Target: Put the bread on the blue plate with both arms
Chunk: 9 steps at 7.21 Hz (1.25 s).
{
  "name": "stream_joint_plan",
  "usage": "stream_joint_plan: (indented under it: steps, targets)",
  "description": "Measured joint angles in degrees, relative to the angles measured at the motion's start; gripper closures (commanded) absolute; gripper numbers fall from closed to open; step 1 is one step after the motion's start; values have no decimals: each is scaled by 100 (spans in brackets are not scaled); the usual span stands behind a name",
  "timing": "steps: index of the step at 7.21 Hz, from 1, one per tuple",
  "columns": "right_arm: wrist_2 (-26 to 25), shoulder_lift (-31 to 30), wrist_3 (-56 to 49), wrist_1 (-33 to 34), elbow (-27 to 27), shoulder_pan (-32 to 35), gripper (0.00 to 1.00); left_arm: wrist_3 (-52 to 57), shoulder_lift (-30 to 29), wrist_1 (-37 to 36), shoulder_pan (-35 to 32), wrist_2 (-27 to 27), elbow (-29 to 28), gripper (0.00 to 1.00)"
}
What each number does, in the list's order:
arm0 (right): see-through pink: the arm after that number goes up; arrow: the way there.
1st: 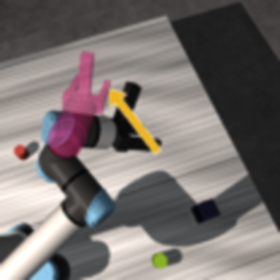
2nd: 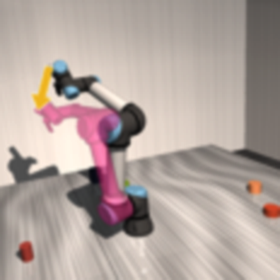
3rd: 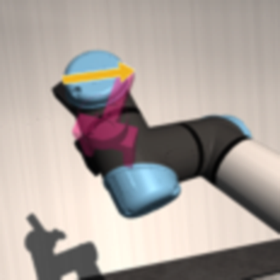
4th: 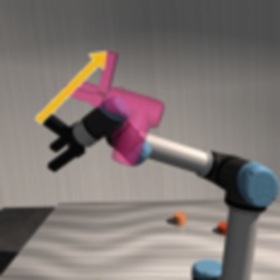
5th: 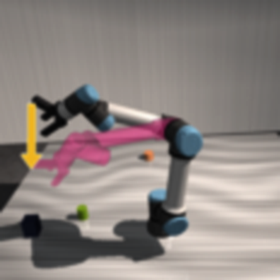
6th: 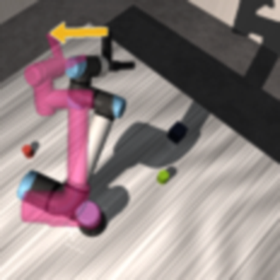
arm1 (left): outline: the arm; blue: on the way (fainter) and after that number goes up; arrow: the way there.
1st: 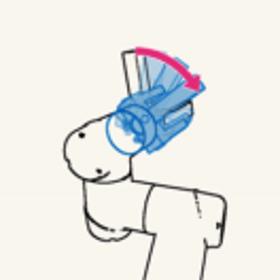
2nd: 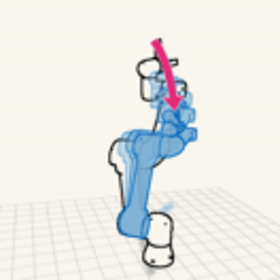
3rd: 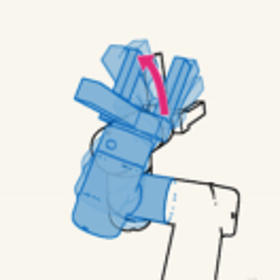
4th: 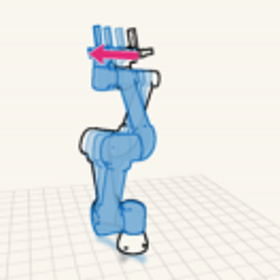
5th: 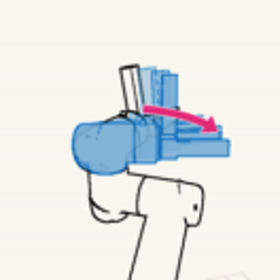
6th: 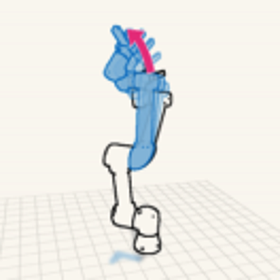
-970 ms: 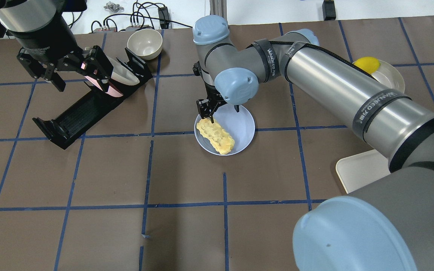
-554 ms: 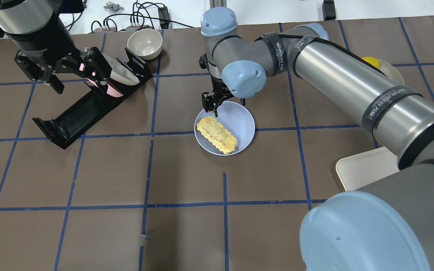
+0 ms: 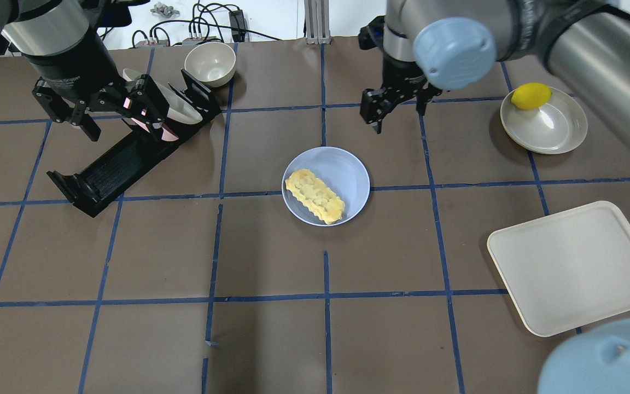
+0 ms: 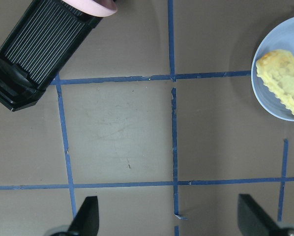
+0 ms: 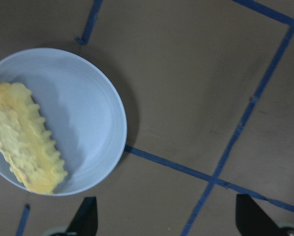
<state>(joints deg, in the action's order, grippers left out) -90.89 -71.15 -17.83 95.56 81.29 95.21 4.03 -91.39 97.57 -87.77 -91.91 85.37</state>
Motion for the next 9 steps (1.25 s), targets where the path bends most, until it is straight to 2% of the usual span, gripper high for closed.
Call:
stream_joint_plan:
  steps: [2, 5, 9]
  targets:
    - [38, -973, -724, -718, 401, -750, 1, -28, -29, -7, -2, 13, -11, 0]
    - [29, -2448, -863, -701, 1604, -1143, 0, -90, -42, -10, -3, 16, -24, 0]
    - [3, -2711, -816, -750, 1692, -1164, 0, -95, -43, -18, -3, 8, -22, 0]
